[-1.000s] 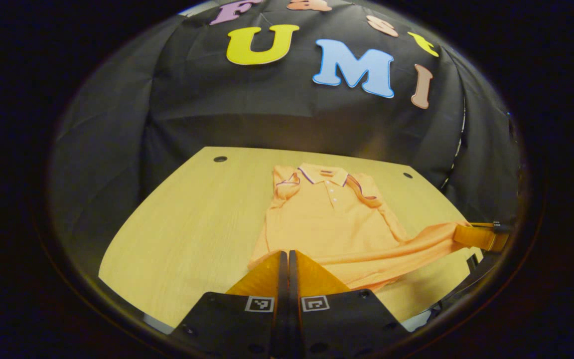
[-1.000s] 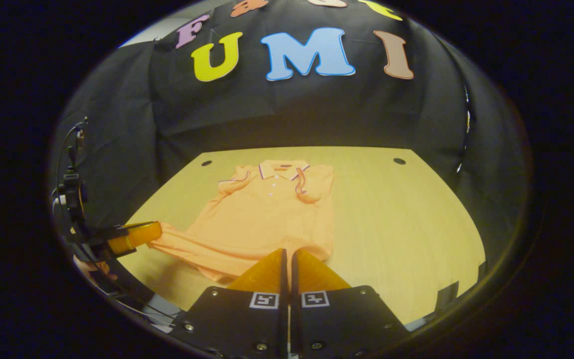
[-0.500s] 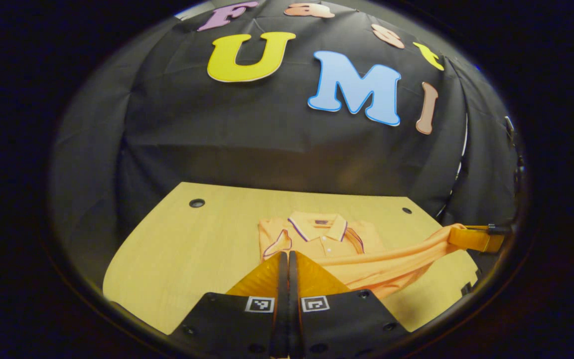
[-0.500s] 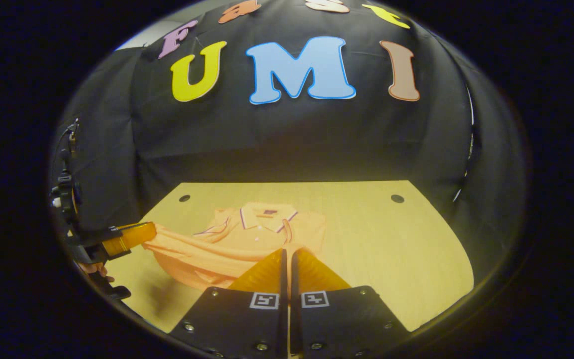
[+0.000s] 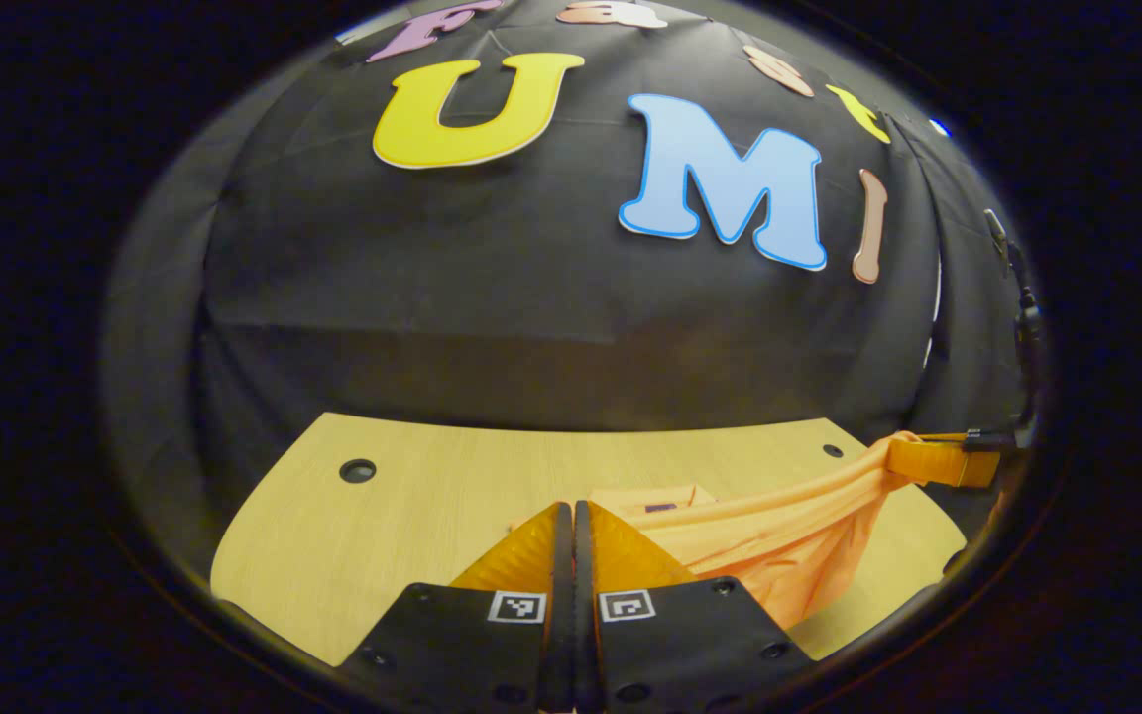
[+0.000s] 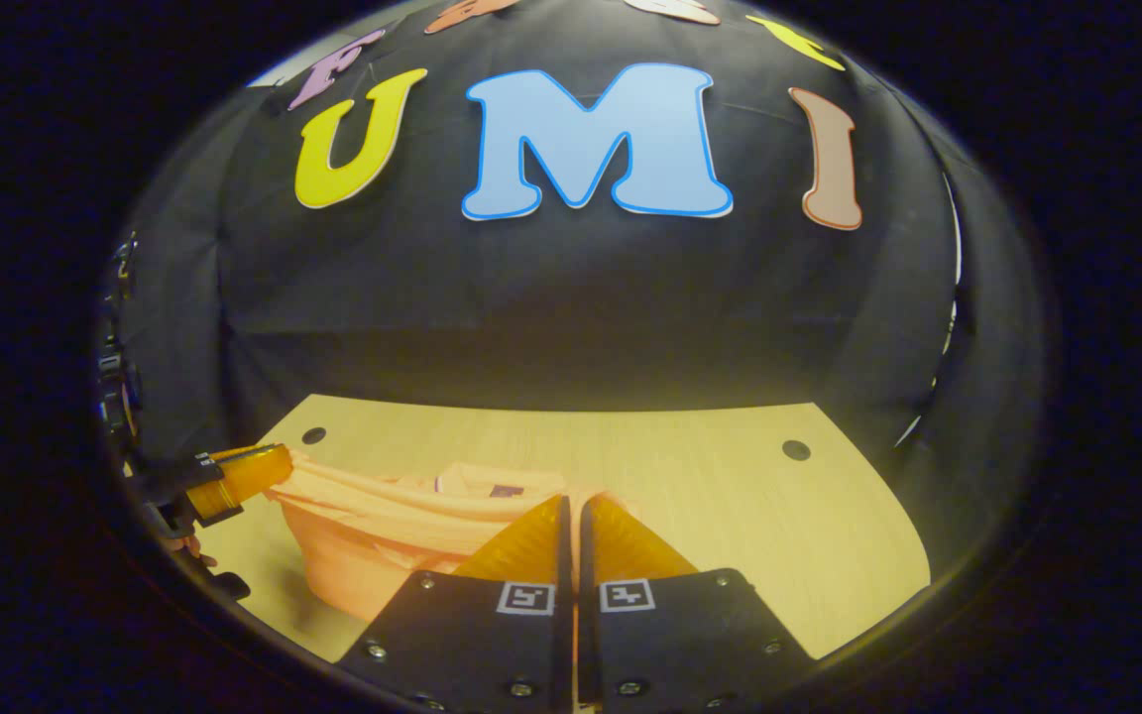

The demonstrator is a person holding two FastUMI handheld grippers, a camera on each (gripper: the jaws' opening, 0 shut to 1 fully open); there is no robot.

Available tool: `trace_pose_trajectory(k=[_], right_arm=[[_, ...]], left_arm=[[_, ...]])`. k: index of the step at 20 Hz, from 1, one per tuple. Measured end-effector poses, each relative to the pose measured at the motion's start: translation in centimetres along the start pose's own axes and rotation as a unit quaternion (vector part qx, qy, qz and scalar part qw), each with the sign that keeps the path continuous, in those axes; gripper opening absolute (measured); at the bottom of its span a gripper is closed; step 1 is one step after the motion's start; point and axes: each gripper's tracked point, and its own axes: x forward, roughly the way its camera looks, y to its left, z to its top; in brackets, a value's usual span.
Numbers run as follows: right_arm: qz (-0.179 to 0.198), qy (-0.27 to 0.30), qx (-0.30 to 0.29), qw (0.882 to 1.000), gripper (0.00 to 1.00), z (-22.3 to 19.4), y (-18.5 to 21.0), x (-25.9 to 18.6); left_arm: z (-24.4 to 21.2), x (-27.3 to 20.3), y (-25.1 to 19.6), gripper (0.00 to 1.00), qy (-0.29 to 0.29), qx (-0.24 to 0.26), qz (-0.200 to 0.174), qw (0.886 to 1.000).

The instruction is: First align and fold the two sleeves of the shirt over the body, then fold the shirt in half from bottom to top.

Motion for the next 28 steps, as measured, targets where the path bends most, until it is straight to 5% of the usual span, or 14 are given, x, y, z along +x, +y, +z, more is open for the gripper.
trace_pose_trajectory(k=[10, 16, 28], right_arm=[[-0.026, -0.009, -0.032, 0.999, 0.02, 1.1, -0.1, 7.4], [-0.036, 0.016, -0.044, 0.998, 0.02, -1.1, -0.3, 11.4], [-0.025, 0.085, -0.082, 0.993, 0.09, -6.3, 0.3, 13.8]], left_arm=[[1.8, 7.3, 0.8, 0.06, -0.029, 0.039, 0.000, 0.999], [-1.1, 10.9, 1.7, 0.06, -0.010, 0.044, 0.014, 0.999], [-4.7, 12.0, 2.0, 0.11, 0.028, 0.081, 0.033, 0.996]])
